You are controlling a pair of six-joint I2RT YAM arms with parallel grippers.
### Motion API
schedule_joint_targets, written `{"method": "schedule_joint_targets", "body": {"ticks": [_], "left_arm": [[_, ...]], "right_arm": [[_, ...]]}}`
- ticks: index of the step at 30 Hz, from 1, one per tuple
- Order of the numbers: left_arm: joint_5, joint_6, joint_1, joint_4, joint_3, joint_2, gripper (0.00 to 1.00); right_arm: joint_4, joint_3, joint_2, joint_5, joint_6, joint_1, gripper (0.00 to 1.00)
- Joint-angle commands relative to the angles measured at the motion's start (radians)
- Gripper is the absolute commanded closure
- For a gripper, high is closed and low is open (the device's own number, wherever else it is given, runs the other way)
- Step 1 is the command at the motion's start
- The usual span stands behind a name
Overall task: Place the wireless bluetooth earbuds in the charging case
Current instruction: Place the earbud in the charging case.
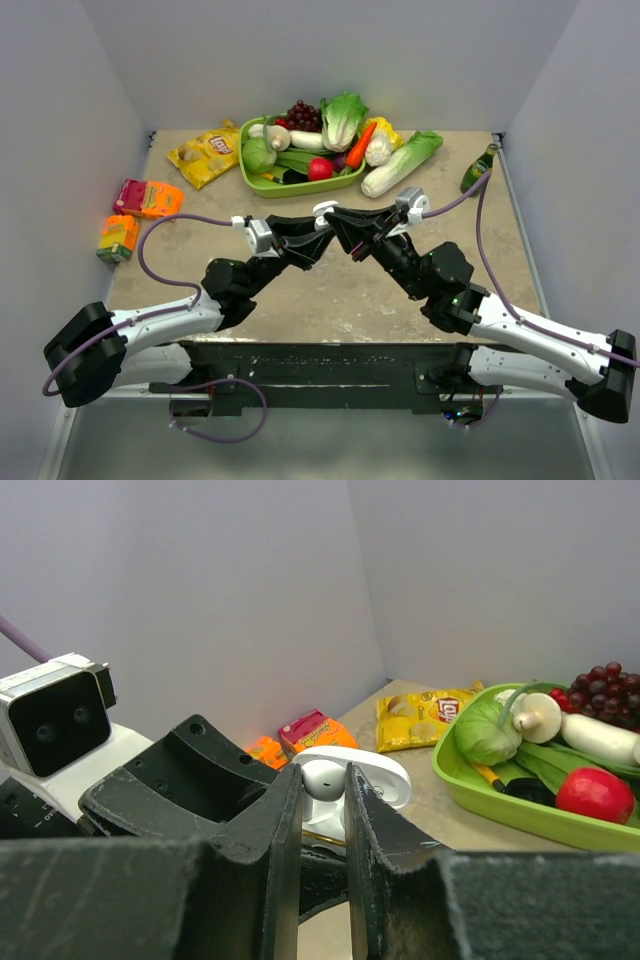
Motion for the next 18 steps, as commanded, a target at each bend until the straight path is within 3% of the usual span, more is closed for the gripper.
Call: {"method": "schedule_joint_targets", "body": {"ticks": [1,18], "left_arm": [[-0.005,0.018,-0.001,0.197,0.037,-0.038,1.0],[0.001,0.017,-0.002,0.189,0.034,-0.035,1.0]], "right_arm": [[-0.062,0.023,0.005,0.01,-0.016,0.013,1.0],[-0.068,0.052,0.042,0.027,-0.022,0.043,1.0]]}}
